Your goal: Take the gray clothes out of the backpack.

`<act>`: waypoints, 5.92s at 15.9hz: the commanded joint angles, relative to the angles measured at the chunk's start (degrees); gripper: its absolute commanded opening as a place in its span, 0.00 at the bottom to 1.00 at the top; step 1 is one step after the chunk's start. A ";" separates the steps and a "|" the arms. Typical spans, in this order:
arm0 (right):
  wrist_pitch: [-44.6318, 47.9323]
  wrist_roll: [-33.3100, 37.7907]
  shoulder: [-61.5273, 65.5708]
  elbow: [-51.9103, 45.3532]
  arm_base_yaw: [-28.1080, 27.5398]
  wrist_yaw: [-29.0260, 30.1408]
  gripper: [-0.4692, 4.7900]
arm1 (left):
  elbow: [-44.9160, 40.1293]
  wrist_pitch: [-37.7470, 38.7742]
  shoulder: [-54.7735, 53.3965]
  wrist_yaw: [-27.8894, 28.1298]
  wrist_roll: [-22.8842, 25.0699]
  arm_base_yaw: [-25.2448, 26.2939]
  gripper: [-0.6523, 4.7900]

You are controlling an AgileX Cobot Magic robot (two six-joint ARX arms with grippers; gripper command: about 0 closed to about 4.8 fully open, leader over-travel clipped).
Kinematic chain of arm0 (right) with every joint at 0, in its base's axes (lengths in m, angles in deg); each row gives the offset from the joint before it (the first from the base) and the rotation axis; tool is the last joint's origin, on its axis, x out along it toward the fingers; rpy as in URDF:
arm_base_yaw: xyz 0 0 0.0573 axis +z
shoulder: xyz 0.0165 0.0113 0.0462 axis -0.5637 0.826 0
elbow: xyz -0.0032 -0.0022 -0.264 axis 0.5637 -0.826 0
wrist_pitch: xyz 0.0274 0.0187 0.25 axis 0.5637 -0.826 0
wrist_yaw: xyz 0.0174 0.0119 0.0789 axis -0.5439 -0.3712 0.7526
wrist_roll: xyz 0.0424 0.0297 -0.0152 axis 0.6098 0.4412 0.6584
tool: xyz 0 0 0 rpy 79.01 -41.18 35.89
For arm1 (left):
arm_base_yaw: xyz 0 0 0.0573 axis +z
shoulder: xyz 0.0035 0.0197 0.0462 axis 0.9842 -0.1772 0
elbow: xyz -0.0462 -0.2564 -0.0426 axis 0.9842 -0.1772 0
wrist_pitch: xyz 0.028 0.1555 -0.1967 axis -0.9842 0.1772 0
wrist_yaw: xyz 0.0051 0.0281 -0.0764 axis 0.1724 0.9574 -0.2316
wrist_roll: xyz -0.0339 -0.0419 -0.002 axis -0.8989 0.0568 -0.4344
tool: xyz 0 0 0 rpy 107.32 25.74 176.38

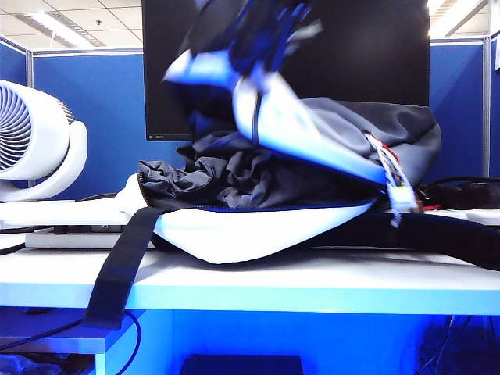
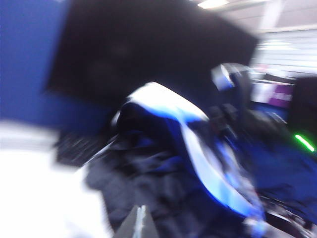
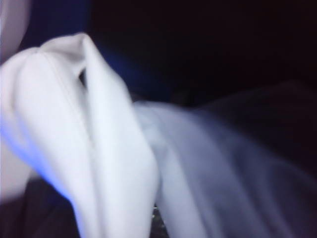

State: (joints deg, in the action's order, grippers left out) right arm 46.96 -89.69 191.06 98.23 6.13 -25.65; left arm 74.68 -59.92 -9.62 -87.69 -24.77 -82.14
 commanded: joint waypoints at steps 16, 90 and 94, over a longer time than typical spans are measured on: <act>-11.17 25.09 -9.40 5.33 -4.44 24.46 0.08 | 44.48 -32.61 -101.98 0.92 26.01 -19.02 1.00; -67.82 22.08 -72.52 -0.44 -13.33 30.97 0.10 | 52.96 42.12 -28.24 -10.62 23.08 -16.13 0.11; -61.16 27.12 -85.33 -12.98 -13.33 35.15 0.10 | 52.28 57.55 -9.07 8.00 19.98 -16.13 0.11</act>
State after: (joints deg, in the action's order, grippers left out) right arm -16.93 -64.23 106.74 86.40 -7.20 9.06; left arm 127.22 -5.71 -20.62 -83.01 -2.26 -98.27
